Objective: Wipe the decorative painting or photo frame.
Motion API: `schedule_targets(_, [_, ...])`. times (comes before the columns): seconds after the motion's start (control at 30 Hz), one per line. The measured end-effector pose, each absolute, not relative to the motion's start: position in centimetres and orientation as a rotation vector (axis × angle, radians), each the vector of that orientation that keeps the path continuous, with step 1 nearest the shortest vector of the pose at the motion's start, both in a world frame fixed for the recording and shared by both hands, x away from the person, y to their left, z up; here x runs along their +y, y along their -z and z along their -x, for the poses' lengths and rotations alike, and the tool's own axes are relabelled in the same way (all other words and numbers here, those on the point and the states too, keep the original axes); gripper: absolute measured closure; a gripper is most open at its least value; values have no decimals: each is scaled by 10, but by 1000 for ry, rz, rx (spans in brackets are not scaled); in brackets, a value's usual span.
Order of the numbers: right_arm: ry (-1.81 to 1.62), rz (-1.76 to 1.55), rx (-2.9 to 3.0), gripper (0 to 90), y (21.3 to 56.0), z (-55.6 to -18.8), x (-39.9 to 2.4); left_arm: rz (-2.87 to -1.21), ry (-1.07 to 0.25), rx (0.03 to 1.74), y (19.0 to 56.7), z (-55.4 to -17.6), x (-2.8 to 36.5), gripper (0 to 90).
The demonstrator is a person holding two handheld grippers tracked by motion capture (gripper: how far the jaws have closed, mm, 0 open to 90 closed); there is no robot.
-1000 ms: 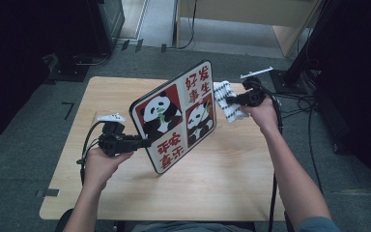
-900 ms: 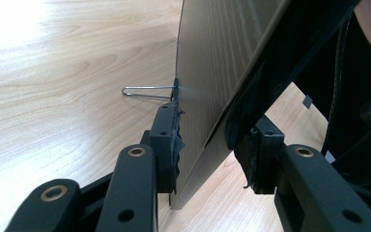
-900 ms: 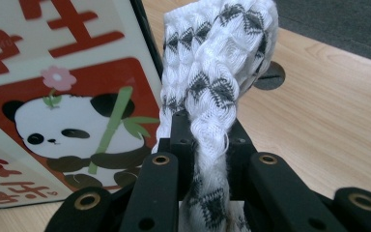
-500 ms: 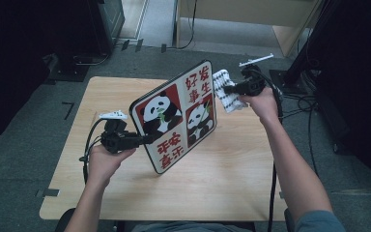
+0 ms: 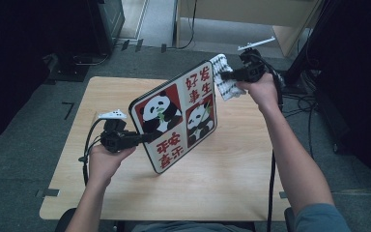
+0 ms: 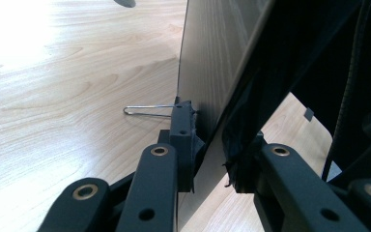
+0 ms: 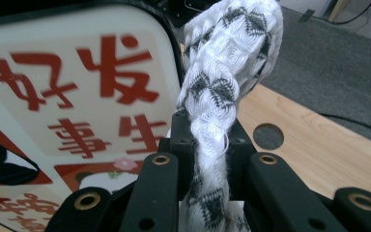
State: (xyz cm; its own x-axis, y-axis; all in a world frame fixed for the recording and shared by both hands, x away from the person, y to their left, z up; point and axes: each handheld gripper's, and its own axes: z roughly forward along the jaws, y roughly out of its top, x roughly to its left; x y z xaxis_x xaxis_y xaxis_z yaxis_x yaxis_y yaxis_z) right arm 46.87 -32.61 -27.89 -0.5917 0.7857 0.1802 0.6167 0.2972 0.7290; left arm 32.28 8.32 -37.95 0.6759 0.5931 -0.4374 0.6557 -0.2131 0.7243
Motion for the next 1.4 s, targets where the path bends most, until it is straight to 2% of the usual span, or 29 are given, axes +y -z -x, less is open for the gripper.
schedule_targets(0.57, [-1312,-1147,2302,807,225,-468,-294,-1884,79,982,380,-324,85,768])
schedule_targets(0.8, [-1294,-1138,2342,807,238,-470,-281,-1881,93,981,380,-324,87,767])
schedule_targets(1.4, [-1270,-1126,2374,809,262,-461,-289,-1879,109,973,382,-325,90,766])
